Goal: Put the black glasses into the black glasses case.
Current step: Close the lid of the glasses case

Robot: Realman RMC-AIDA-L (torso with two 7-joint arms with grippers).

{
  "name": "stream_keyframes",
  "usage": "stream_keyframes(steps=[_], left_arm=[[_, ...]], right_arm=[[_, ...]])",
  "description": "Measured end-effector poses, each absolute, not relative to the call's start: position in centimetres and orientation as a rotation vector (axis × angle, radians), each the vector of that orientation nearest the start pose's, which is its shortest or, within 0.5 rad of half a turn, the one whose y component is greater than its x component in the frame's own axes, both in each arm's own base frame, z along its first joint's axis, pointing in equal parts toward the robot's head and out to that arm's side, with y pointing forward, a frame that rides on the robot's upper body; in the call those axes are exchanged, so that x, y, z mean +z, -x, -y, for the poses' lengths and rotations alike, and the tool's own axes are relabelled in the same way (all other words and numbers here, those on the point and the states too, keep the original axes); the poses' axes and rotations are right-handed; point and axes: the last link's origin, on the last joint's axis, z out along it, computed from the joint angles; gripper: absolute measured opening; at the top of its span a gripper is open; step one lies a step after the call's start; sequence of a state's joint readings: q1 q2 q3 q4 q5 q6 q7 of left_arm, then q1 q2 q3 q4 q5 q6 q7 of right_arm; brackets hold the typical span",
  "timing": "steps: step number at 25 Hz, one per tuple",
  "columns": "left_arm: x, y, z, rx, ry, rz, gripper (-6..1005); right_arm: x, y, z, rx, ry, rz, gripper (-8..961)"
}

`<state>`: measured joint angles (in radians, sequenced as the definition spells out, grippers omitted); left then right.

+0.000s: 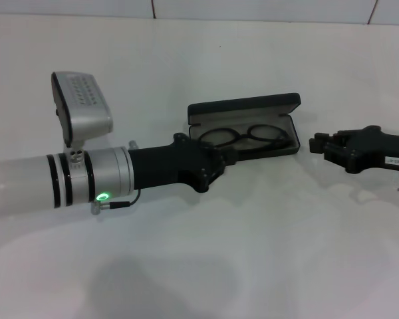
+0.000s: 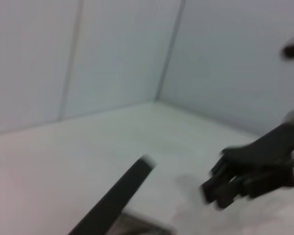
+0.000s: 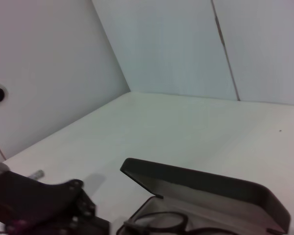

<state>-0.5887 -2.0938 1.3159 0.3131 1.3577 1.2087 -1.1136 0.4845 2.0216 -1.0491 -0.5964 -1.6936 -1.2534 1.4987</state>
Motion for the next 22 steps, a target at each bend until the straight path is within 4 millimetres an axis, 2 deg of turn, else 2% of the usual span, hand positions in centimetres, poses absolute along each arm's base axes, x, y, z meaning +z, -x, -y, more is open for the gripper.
stream_keyframes(steps=[4,7,9,13,18,22], left_arm=[[-7.6,22.0,-32.0,-0.938,2.740,0.511,56],[-5.6,20.6,-32.5,-1.034,2.697,0.419,64],[-4.6,19.7,-33.1,-1.041,2.687,0.353,70],[-4.3,18.2,-35.5,-0.954,2.719,0.332,81],[-5.9,16.8,-38.4,-0.736,2.800,0.416,95],[-6.9,16.5,-39.5,-0.616,2.779,0.392,112]], right_arm=[[-0.3,-28.1,-33.7,0.636,2.575,-0.817,233],[2.7,-29.7,-31.2,0.668,2.508,-0.822,235],[3.4,-30.3,-30.3,0.683,2.480,-0.834,236],[4.4,-31.3,-29.3,0.744,2.429,-0.875,239],[4.1,-31.5,-28.7,0.762,2.435,-0.896,243],[3.7,-31.7,-28.5,0.767,2.443,-0.905,245]])
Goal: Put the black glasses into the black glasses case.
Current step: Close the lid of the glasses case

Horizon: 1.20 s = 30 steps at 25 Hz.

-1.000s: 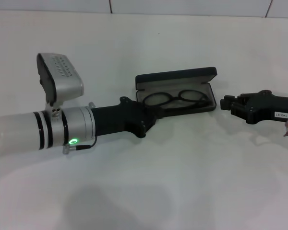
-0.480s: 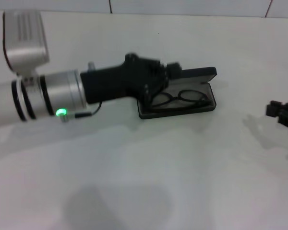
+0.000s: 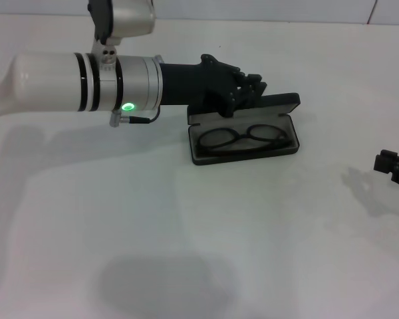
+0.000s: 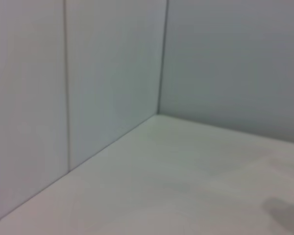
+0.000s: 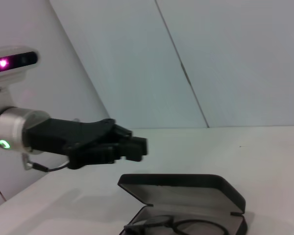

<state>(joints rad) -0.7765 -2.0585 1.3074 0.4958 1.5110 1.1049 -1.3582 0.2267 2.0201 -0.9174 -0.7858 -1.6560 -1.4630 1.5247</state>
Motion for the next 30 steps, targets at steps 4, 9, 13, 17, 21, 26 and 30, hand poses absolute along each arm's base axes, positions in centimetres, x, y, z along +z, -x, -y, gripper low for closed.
stream_keyframes(steps=[4,9,13,17,21,26,30], left_arm=[[-7.2,16.7,-40.0,-0.564,2.764,0.386,129],[-7.2,16.8,-40.3,-0.547,2.743,0.392,138],[-7.4,16.8,-40.3,-0.537,2.737,0.397,155],[-7.8,16.8,-40.4,-0.519,2.730,0.393,182],[-8.4,16.9,-40.5,-0.474,2.729,0.379,188],[-8.8,17.1,-40.6,-0.437,2.729,0.384,187],[-8.9,17.2,-40.6,-0.426,2.732,0.385,186]], right_arm=[[3.5,-31.6,-28.5,0.770,2.450,-0.901,248],[3.3,-31.6,-28.6,0.771,2.455,-0.893,252],[3.1,-31.6,-28.6,0.772,2.458,-0.895,254],[3.0,-31.7,-28.6,0.771,2.459,-0.901,257],[2.9,-31.7,-28.6,0.770,2.459,-0.900,260],[2.7,-31.8,-28.5,0.770,2.459,-0.901,263],[2.5,-31.8,-28.6,0.772,2.459,-0.902,266]])
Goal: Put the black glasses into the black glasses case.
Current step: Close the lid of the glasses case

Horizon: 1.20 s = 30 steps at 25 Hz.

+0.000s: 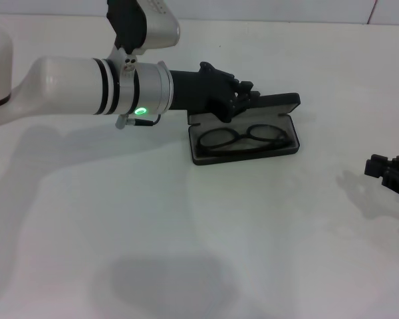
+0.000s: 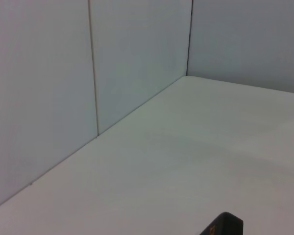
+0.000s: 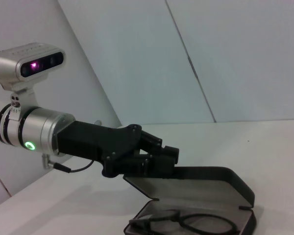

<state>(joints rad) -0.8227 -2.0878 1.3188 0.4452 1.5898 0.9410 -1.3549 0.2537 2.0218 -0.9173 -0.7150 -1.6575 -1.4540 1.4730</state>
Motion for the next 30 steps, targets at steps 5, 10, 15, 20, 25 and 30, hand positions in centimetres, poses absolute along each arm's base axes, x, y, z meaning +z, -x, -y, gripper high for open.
stream_keyframes(steps=[5,10,15,20,25,30], left_arm=[[-8.9,17.5,-40.4,-0.418,2.736,0.392,185],[-9.2,17.8,-40.1,-0.402,2.748,0.403,183],[-9.6,17.9,-39.7,-0.381,2.778,0.382,182],[-10.3,17.8,-39.0,-0.344,2.828,0.344,181],[-10.5,17.8,-38.4,-0.348,2.862,0.342,179],[-10.5,18.3,-37.9,-0.351,2.874,0.350,178]], right_arm=[[2.4,-31.7,-28.8,0.778,2.460,-0.903,270],[2.4,-31.6,-29.0,0.781,2.461,-0.896,273],[2.4,-31.6,-29.0,0.782,2.459,-0.897,276],[2.4,-31.7,-28.8,0.781,2.456,-0.902,280],[2.4,-31.7,-28.9,0.781,2.458,-0.899,283],[2.4,-31.6,-29.0,0.782,2.460,-0.895,287]])
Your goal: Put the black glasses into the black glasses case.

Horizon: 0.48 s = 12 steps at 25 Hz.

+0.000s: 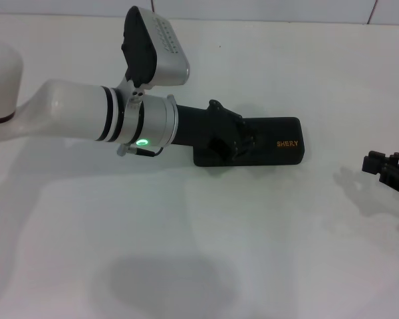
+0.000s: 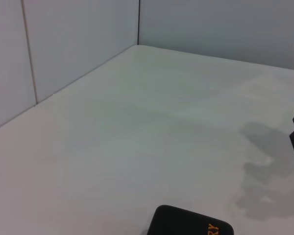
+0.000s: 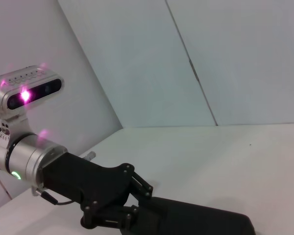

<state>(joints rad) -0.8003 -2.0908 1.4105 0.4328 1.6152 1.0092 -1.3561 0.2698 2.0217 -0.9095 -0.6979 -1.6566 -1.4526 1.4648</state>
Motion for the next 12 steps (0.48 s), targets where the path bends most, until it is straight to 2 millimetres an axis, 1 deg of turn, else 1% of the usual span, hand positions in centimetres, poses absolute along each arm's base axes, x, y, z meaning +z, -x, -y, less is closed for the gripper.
stream_keyframes(steps=[3,5,8,10,12], left_arm=[[-10.6,18.6,-37.7,-0.350,2.878,0.354,178],[-10.5,18.6,-37.3,-0.371,2.888,0.319,177],[-10.0,17.7,-36.6,-0.470,2.903,0.263,176],[-8.7,17.0,-35.6,-0.608,2.912,0.253,177],[-6.9,16.7,-34.7,-0.732,2.913,0.240,180]], right_arm=[[2.4,-31.6,-29.0,0.782,2.461,-0.895,289],[2.4,-31.5,-29.0,0.781,2.463,-0.894,290],[2.4,-31.5,-28.7,0.788,2.473,-0.880,292],[2.5,-31.3,-28.4,0.801,2.496,-0.852,294],[2.5,-30.7,-28.1,0.829,2.541,-0.795,295]])
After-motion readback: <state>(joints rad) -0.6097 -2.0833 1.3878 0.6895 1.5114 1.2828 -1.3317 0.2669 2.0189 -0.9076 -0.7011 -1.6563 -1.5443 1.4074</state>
